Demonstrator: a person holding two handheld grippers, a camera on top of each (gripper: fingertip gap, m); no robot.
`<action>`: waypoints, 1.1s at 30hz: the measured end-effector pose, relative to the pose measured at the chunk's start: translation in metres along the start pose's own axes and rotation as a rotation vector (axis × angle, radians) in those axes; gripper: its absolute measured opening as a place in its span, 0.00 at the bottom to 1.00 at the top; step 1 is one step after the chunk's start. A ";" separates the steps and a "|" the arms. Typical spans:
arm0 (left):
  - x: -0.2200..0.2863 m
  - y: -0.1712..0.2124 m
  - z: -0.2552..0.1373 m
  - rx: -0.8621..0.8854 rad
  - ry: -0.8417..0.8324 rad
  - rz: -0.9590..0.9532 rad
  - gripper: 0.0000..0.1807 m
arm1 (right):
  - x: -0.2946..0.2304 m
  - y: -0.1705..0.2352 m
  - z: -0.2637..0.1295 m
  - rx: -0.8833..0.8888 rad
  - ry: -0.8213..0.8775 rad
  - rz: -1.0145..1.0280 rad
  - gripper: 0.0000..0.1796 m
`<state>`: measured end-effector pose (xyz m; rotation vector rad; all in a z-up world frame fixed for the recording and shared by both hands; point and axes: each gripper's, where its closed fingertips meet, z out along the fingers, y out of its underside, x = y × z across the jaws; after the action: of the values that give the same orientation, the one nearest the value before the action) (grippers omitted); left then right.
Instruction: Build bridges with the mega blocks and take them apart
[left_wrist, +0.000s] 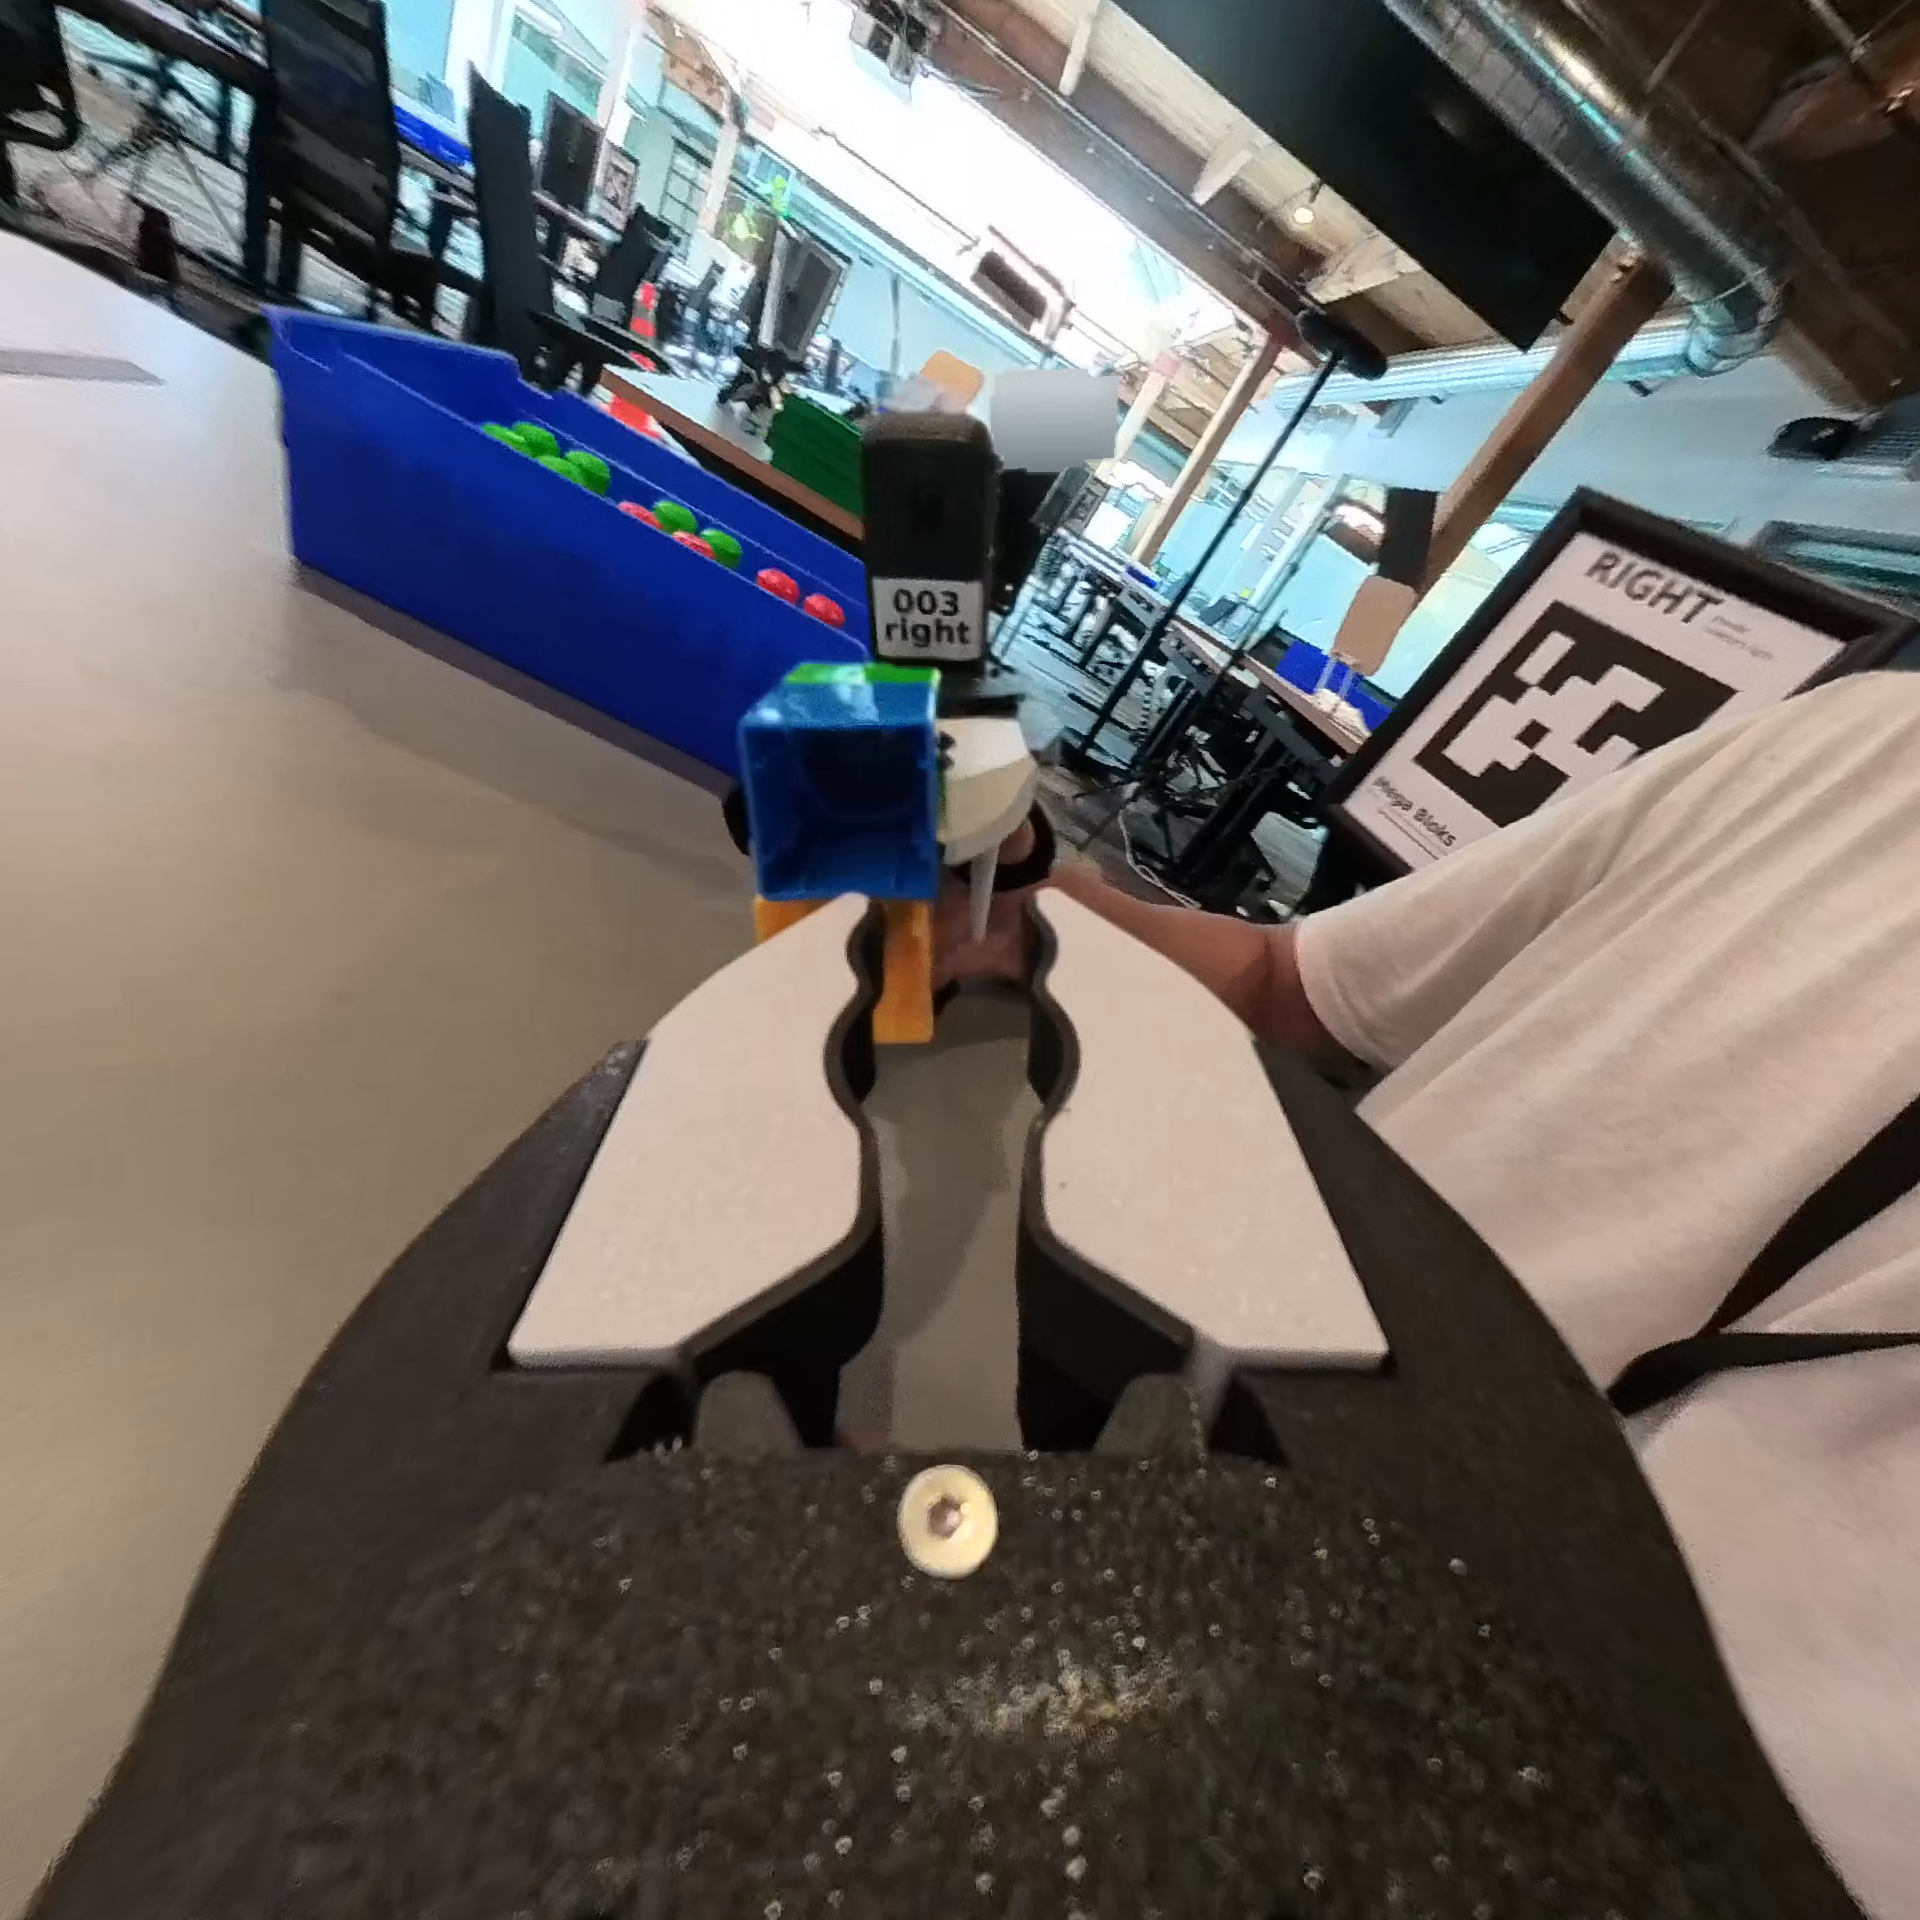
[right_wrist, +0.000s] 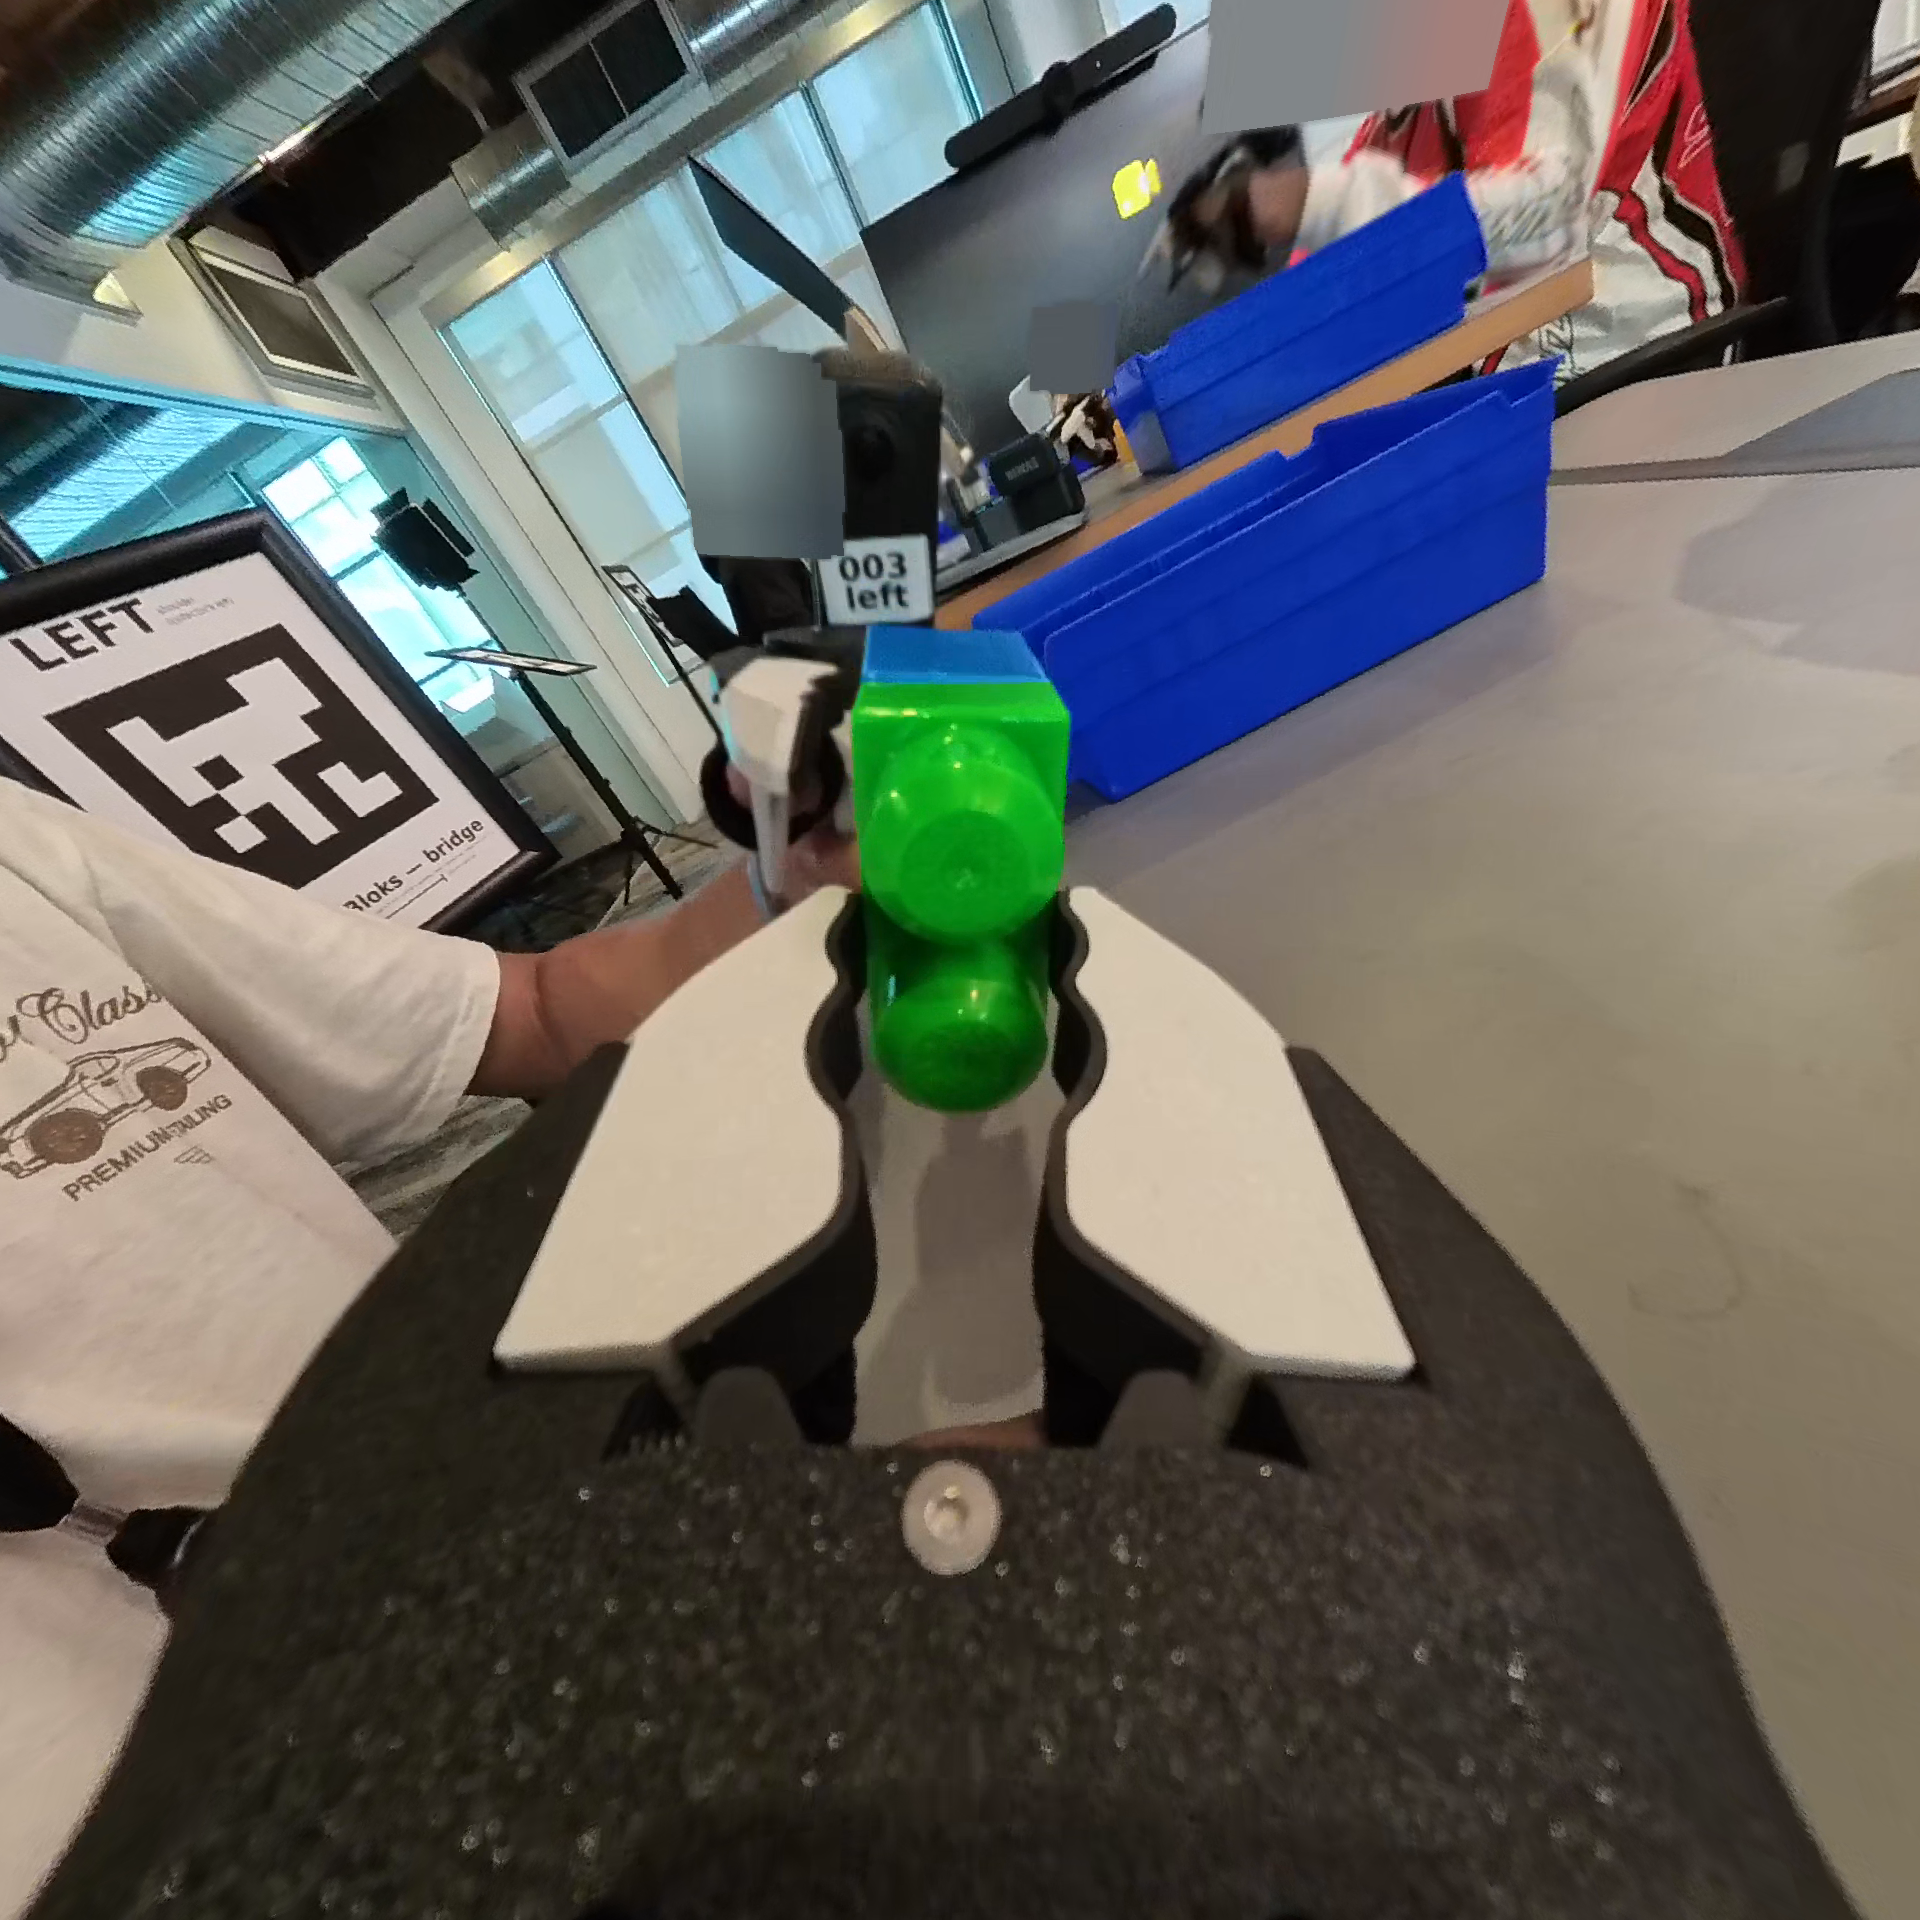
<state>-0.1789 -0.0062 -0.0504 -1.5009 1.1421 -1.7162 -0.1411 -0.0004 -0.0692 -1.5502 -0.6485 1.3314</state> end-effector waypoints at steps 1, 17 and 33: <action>-0.004 -0.002 -0.001 0.001 -0.032 0.016 0.14 | 0.001 0.002 0.000 -0.013 0.001 0.001 0.19; -0.006 0.007 0.011 0.010 0.001 -0.028 0.00 | 0.002 0.019 0.008 -0.100 0.029 -0.019 0.19; 0.004 -0.007 -0.004 0.057 0.078 -0.062 0.10 | -0.010 0.012 0.005 -0.062 -0.049 -0.008 0.19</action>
<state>-0.1829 -0.0055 -0.0428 -1.4603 1.0861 -1.8478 -0.1502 -0.0118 -0.0751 -1.5669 -0.7312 1.3585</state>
